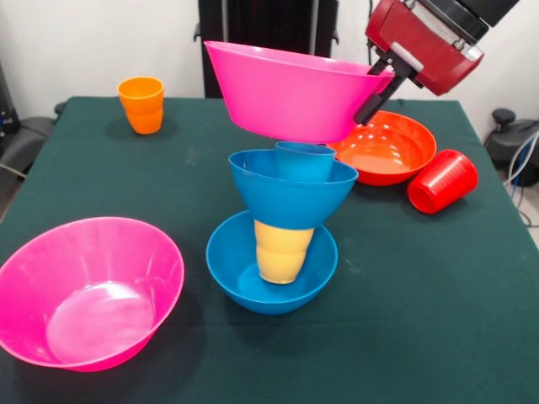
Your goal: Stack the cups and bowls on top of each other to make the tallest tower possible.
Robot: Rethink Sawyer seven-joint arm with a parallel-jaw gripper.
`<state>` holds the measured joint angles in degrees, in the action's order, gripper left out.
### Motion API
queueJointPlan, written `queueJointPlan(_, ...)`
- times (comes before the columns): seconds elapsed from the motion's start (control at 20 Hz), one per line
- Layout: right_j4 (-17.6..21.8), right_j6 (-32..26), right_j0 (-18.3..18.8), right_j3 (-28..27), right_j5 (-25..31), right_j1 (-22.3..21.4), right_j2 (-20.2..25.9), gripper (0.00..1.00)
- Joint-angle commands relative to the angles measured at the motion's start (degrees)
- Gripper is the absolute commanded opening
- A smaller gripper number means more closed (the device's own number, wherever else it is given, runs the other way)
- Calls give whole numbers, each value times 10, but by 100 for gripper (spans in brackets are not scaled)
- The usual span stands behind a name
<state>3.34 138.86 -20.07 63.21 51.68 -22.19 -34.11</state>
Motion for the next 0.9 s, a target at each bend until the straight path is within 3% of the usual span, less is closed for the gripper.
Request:
queueJointPlan(0.05, -25, 127, -9, 31, -29, 0, 37, 0)
queueJointPlan(0.9, -56, 116, -8, 57, -72, 10, 39, 0)
